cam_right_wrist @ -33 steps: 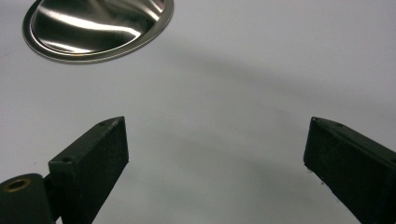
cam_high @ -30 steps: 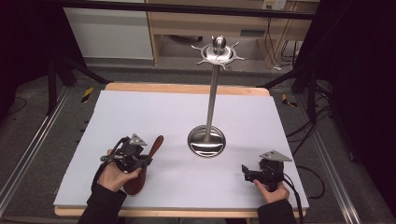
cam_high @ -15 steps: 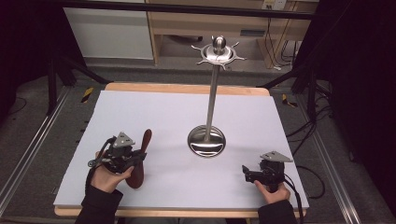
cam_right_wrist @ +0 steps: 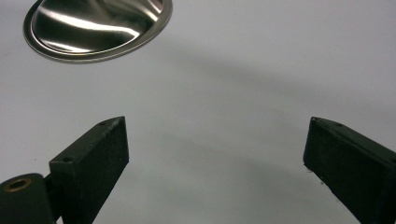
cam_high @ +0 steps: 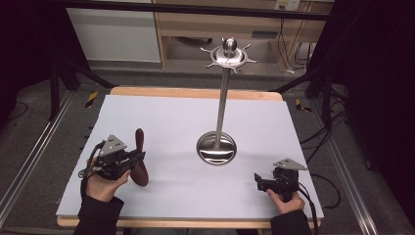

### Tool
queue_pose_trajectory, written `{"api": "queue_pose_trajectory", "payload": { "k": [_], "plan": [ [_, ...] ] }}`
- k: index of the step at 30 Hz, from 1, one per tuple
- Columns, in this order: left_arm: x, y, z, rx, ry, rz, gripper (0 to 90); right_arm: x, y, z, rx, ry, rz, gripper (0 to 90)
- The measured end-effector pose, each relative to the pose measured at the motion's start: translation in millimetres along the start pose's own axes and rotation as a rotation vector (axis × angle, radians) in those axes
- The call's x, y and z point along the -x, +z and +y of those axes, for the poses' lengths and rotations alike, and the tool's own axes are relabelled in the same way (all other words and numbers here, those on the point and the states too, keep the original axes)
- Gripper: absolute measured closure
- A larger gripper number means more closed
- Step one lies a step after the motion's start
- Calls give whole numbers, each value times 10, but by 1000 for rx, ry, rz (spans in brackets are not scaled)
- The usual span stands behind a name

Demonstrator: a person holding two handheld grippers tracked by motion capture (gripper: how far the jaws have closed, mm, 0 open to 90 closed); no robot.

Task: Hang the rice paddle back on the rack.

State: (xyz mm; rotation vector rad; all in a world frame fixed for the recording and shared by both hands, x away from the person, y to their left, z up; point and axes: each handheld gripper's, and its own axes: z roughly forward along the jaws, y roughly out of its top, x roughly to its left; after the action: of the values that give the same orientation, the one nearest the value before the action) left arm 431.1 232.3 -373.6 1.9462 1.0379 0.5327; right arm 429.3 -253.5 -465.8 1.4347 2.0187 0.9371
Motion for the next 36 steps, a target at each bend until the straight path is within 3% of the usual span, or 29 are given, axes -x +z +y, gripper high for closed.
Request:
{"api": "queue_pose_trajectory", "payload": {
  "k": [7, 8, 16, 28, 36],
  "plan": [
    [-45, -31, 9, 52, -20, 9, 779, 6, -1, -1, 1, 15, 5, 71],
    [-48, -42, 17, 77, -28, 16, 779, 9, 1, 0, 2, 13, 4, 71],
    [-47, -76, 53, 109, -37, 19, 780, 1, 12, 0, 0, 11, 1, 71],
    [9, -112, 160, 166, -28, -3, 779, -10, 36, 12, -4, 9, -7, 71],
    [116, -89, 271, 180, 7, -30, 779, 2, 55, 24, 0, 20, -15, 67]
  ]
}}
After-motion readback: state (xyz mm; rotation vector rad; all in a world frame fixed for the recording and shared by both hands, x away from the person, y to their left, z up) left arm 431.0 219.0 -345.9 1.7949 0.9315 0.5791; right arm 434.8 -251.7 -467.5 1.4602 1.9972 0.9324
